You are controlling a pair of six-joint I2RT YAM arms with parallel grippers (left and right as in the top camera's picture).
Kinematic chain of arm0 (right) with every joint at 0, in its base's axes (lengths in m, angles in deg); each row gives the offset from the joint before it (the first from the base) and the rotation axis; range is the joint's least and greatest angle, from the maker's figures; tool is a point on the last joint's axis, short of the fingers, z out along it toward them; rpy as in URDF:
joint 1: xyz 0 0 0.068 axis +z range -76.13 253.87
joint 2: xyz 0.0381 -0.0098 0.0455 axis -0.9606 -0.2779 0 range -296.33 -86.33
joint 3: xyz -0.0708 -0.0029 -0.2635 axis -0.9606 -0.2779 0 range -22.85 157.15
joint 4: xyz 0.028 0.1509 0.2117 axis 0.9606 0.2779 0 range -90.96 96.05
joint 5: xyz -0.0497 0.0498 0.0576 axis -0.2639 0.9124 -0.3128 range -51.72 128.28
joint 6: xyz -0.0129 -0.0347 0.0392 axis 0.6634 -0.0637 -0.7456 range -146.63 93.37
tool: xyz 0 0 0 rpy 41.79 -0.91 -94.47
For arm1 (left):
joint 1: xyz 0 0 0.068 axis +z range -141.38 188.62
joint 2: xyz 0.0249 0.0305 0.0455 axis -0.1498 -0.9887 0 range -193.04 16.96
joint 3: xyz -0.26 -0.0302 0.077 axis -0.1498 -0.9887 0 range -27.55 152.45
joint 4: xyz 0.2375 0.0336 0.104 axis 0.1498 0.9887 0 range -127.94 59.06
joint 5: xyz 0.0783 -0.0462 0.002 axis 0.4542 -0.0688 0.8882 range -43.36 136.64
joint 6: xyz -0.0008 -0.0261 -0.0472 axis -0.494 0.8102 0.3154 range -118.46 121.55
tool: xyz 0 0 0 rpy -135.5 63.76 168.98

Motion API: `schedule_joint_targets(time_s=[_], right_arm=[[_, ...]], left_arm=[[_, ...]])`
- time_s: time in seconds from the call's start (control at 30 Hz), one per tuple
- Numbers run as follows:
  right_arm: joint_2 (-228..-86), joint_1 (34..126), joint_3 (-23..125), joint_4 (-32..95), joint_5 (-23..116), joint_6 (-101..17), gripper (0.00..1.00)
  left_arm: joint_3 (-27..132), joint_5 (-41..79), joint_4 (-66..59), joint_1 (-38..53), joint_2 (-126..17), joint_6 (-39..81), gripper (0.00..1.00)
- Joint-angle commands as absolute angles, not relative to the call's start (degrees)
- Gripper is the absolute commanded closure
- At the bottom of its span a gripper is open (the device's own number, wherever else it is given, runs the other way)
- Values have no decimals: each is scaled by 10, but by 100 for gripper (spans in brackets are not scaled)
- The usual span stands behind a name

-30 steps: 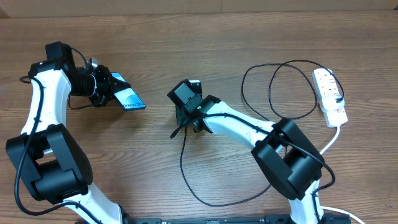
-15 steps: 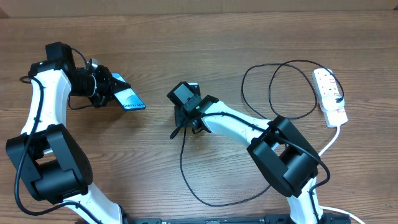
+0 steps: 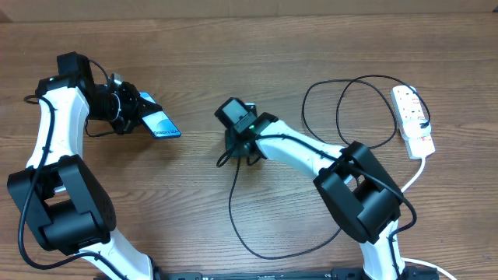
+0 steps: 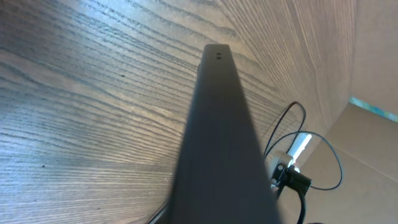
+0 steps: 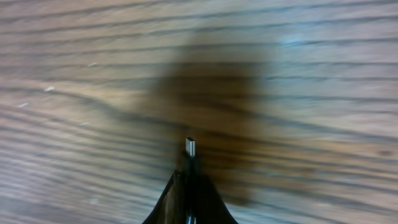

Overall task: Plug charger to phone and switch on socket
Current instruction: 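Lift the plug with the right gripper toward the phone's bottom port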

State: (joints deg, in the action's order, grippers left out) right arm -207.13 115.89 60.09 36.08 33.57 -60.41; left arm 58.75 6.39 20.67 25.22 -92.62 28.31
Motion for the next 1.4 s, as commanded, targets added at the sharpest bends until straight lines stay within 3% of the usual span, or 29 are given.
schedule_joint_targets(time_s=[0.0,0.2,0.57,1.37], right_arm=[[-2029,1143,612,372,334,-567,96],[-1983,1138,612,385,457,-511,96],[-1896,1067,610,361,964,-369,96],[-1896,1065,608,321,1124,-406,96]], left_arm=[[588,31,202,254,-918,272,96],[588,-86,184,254,-918,217,96],[588,-402,89,250,-918,193,96],[588,-413,34,148,-918,306,96]])
